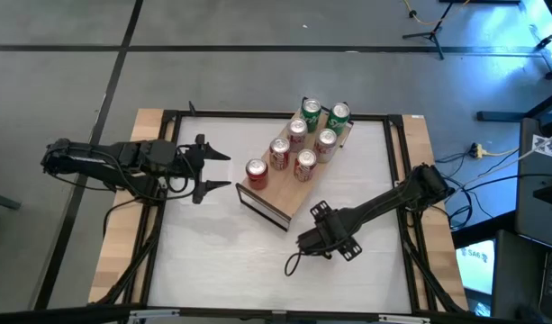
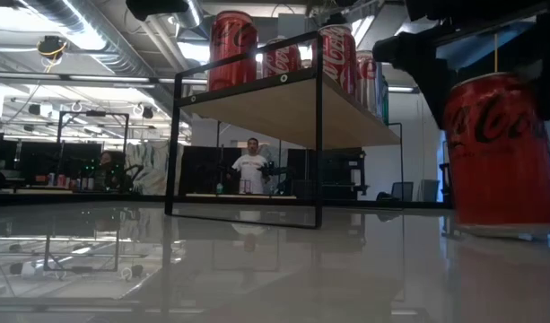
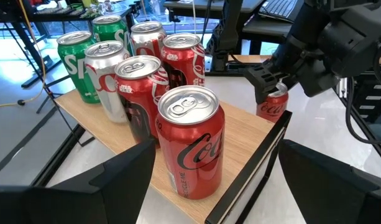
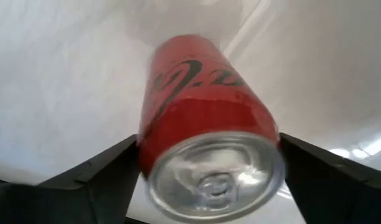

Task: Place canned beverage on shelf
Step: Put the red-black soda can on the shelf aligned with the other red-black soda can

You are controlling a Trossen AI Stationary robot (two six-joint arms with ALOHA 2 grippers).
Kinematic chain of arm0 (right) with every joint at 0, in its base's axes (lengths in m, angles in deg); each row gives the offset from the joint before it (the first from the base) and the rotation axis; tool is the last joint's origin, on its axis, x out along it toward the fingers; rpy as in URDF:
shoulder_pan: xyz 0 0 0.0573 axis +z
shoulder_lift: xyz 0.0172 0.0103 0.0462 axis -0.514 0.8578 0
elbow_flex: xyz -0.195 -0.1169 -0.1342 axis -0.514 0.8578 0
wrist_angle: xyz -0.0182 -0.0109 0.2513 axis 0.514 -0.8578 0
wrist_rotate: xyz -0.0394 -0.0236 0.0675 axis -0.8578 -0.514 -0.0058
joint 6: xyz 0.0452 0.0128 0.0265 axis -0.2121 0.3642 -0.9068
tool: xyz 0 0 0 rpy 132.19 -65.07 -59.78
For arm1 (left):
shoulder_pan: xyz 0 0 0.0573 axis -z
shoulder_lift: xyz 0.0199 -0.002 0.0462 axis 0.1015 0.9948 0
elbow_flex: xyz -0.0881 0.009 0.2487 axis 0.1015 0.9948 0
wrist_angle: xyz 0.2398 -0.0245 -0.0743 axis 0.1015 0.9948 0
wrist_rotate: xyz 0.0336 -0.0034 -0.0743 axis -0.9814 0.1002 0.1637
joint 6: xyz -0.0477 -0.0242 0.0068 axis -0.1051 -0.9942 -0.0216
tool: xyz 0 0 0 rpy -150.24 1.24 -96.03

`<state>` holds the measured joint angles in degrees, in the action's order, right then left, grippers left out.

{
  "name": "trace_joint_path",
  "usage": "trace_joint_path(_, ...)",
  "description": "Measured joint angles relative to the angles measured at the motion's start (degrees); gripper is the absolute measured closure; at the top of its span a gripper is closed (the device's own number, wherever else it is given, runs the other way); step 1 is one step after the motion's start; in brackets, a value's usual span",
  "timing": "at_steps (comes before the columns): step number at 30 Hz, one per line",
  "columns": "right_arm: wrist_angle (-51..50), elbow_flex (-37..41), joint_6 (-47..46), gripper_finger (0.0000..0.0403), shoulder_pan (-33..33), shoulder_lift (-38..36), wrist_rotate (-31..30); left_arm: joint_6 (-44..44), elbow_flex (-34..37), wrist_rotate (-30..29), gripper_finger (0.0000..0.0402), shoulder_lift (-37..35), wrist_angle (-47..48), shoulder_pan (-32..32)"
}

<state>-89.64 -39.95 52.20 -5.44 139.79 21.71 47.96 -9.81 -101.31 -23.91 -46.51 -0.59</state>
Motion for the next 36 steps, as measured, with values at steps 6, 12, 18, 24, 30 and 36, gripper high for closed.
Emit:
trace_joint_path(6,-0.1,0.1,-0.5,0.0009,0.0,0.1,0.0,0.0,0.0,0.0,0.0072,0.0,0.0,0.0)
trace_joint_path(12,-0.6,0.1,-0.7,0.0009,0.0,0.1,-0.1,0.0,0.0,0.0,0.0072,0.0,0.0,0.0)
trace_joint_path(18,-2.2,-0.2,-2.9,0.0009,0.0,-1.6,0.8,0.0,0.0,0.0,0.0072,0.0,0.0,0.0)
trace_joint_path(24,-2.5,-0.2,-9.3,0.0008,0.0,-5.5,2.8,0.0,0.0,0.0,0.0072,0.0,0.0,0.0)
trace_joint_path(30,-3.9,-0.2,-22.1,0.0008,0.0,-8.8,5.8,0.0,0.0,0.0,0.0072,0.0,0.0,0.0)
trace_joint_path(36,-3.5,-0.2,-37.3,0.0008,0.0,-9.5,6.9,0.0,0.0,0.0,0.0072,0.0,0.0,0.0)
